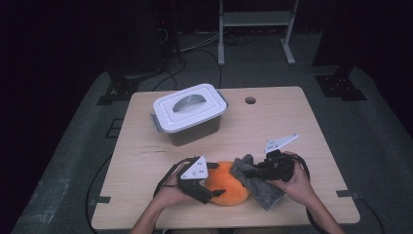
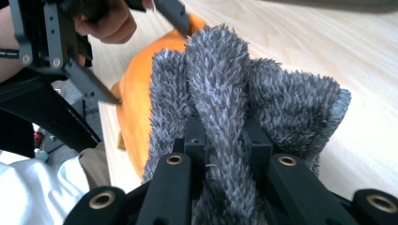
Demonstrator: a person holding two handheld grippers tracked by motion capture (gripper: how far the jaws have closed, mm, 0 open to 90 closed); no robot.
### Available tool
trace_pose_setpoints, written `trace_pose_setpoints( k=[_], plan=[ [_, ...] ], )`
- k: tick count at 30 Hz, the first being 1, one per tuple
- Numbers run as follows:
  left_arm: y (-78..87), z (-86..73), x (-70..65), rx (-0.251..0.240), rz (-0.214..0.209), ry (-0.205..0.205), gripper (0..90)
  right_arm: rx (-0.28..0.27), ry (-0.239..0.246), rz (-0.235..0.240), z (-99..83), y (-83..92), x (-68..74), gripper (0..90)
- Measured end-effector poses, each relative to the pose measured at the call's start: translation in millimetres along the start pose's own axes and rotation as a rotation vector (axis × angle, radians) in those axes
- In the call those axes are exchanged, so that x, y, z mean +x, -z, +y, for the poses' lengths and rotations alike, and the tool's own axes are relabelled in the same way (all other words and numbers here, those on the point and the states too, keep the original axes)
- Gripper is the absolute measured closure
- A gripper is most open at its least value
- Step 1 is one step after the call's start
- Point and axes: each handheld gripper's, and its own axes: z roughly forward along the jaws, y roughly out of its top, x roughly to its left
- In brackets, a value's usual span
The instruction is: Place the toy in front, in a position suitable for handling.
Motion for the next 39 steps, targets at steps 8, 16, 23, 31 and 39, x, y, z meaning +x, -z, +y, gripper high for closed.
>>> trace_pose_setpoints(
  k=[8,16,23,31,39],
  plan=[
    [-2.7,1.1,-7.2,0.03,-0.006,-0.067,29.7,0.005,-0.004,0.002,1.5,7.3,0.7,76.2],
    [-3.0,2.9,-15.9,0.037,-0.027,-0.141,35.7,0.027,0.045,0.006,37.7,-12.4,5.5,76.2],
    [-1.0,-2.6,-9.7,0.03,-0.034,-0.106,36.2,0.035,0.013,0.016,33.9,-14.9,-4.0,76.2],
    [0.6,-8.1,-1.0,0.019,-0.037,-0.049,35.8,0.014,-0.049,0.009,0.5,-0.5,-14.6,76.2],
    [-1.2,-11.8,10.4,0.001,-0.041,0.027,35.8,0.01,-0.086,0.0,-25.2,8.1,-15.6,76.2]
  ],
)
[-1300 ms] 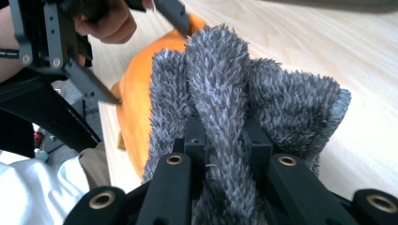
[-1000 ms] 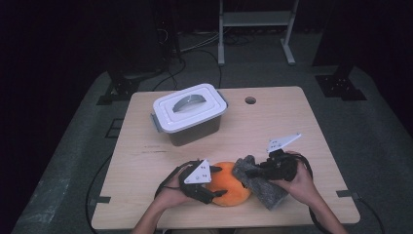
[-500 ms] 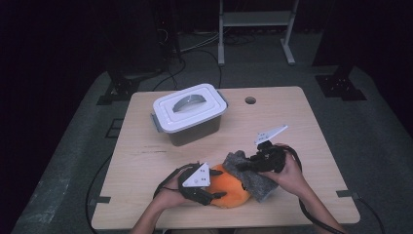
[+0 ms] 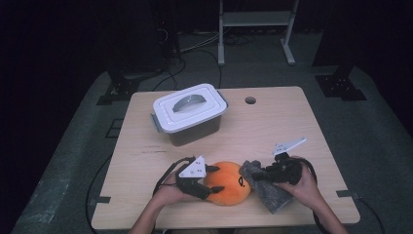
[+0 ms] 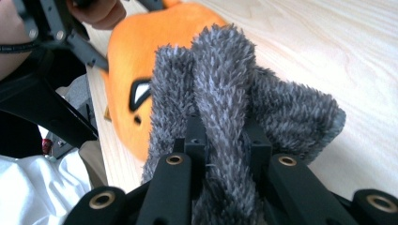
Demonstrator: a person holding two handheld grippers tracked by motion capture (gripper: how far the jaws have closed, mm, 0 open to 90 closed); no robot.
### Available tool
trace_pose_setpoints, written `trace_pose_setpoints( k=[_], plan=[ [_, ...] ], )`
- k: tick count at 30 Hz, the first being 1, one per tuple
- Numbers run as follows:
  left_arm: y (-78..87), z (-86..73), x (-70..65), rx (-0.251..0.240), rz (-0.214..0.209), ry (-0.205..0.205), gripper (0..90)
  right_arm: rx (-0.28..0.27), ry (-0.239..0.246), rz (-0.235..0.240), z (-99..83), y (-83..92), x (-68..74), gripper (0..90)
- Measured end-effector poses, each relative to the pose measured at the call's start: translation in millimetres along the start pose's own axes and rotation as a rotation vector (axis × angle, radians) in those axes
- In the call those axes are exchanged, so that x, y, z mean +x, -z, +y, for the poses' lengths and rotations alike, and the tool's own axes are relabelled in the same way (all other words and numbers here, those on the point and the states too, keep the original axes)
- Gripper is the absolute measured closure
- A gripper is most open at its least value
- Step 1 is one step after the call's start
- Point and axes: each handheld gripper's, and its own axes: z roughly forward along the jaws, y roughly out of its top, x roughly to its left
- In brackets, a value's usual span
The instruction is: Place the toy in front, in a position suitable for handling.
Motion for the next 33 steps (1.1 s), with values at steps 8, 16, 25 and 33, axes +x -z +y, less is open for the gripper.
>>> trace_pose_setpoints(
  k=[8,16,25,33],
  plan=[
    [-4.9,2.8,10.6,0.0,0.03,0.093,33.8,-0.06,0.084,0.017,11.1,8.4,27.8,76.2],
    [-1.7,10.9,11.2,0.024,0.049,0.097,18.4,-0.026,0.144,0.004,18.6,-10.2,40.4,76.0],
    [10.2,15.0,4.8,0.057,0.009,0.006,22.3,-0.036,0.125,-0.028,17.7,-7.1,30.7,75.8],
    [6.0,13.0,6.6,0.053,0.01,0.028,33.6,-0.026,0.081,-0.056,2.5,-0.6,17.2,75.6]
  ],
)
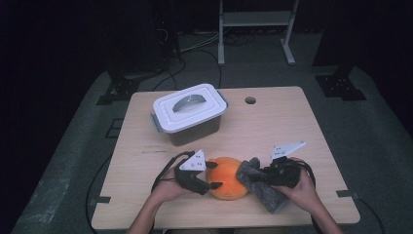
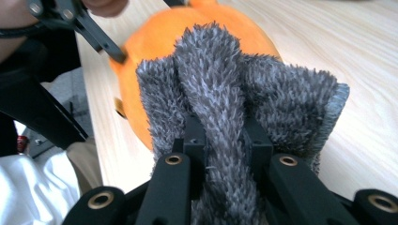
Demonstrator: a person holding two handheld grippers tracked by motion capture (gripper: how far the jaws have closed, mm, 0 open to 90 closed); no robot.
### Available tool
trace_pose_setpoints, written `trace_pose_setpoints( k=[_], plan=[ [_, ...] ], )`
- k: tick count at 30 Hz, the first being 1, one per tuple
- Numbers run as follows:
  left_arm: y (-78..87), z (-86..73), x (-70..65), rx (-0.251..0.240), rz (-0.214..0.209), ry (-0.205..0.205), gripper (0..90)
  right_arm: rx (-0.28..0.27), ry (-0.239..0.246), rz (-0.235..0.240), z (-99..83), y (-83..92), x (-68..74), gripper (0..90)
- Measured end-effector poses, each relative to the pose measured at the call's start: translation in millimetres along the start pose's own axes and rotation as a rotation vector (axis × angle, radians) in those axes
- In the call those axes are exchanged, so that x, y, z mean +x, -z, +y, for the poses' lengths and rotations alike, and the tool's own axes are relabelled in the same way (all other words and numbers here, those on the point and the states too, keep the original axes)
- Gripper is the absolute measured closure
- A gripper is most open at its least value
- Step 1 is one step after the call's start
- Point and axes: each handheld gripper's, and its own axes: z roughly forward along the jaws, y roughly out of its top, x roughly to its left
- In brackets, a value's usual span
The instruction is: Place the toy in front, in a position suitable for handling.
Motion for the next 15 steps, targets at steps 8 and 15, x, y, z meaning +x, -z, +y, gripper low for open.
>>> trace_pose_setpoints(
  k=[8,15],
  plan=[
    [-6.1,4.4,1.0,-0.014,0.035,0.041,34.3,-0.045,0.053,0.012,10.6,8.8,17.7,75.6],
    [-0.3,7.6,0.4,-0.015,0.04,0.025,25.2,-0.003,0.079,0.008,13.7,-7.4,21.5,75.7]
  ],
)
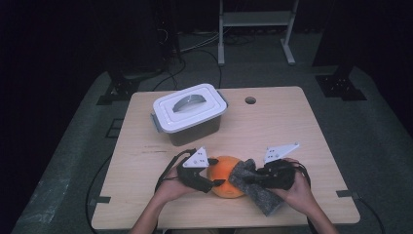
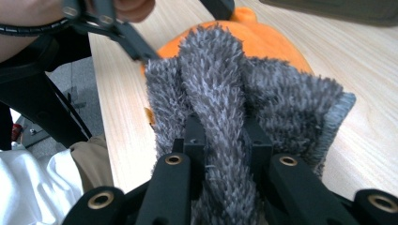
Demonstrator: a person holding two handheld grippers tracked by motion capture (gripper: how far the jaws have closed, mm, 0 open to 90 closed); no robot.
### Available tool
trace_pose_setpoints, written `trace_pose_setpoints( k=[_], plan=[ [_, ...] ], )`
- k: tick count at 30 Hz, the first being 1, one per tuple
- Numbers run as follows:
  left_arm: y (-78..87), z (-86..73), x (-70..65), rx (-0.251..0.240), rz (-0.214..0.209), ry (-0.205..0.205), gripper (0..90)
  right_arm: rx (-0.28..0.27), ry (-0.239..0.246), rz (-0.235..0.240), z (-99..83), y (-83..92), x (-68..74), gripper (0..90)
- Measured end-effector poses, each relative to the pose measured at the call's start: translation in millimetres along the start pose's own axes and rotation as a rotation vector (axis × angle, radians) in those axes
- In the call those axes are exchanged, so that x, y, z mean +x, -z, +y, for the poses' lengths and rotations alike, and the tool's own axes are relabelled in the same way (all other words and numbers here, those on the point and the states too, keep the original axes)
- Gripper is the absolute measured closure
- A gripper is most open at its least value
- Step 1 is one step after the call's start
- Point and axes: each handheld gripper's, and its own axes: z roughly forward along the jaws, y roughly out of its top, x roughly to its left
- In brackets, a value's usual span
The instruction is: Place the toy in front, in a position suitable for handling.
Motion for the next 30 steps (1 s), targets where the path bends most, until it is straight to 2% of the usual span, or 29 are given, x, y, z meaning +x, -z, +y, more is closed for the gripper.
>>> trace_pose_setpoints(
  k=[1,4,7,9,16,19,22,25,28,30],
  plan=[
    [2.6,1.3,-0.4,-0.004,0.002,-0.009,22.1,-0.006,-0.003,0.002,-0.8,-0.3,-1.2,75.7],
    [8.4,2.6,-0.5,-0.017,-0.019,-0.019,21.6,-0.009,-0.014,-0.006,-2.3,2.2,-3.7,75.7],
    [7.2,0.0,-0.6,0.014,-0.047,-0.032,29.4,-0.017,-0.026,-0.004,-5.6,4.2,-7.2,75.6],
    [6.0,-1.6,0.0,0.017,-0.052,-0.021,32.7,-0.013,-0.031,-0.006,-9.3,4.8,-8.6,75.6],
    [2.1,0.1,-1.6,-0.001,-0.039,-0.012,36.5,0.014,-0.053,-0.041,-20.4,11.8,-12.6,75.5],
    [-2.1,3.0,-2.5,-0.025,-0.026,-0.001,36.5,-0.022,-0.029,-0.042,-10.7,20.6,-3.6,75.6],
    [-5.3,5.3,-4.0,-0.046,-0.021,0.008,35.9,-0.037,0.014,-0.023,4.4,16.6,6.9,75.5],
    [-8.4,3.7,-3.8,-0.066,-0.011,0.028,31.9,-0.002,0.051,-0.031,12.1,5.2,11.2,75.6],
    [-6.0,2.4,-2.9,-0.073,-0.017,0.019,29.0,0.004,0.032,-0.019,9.0,-0.1,7.3,75.6],
    [-3.7,3.5,-3.0,-0.064,-0.006,0.012,22.4,-0.003,0.021,-0.019,5.4,1.5,5.5,75.6]
  ],
)
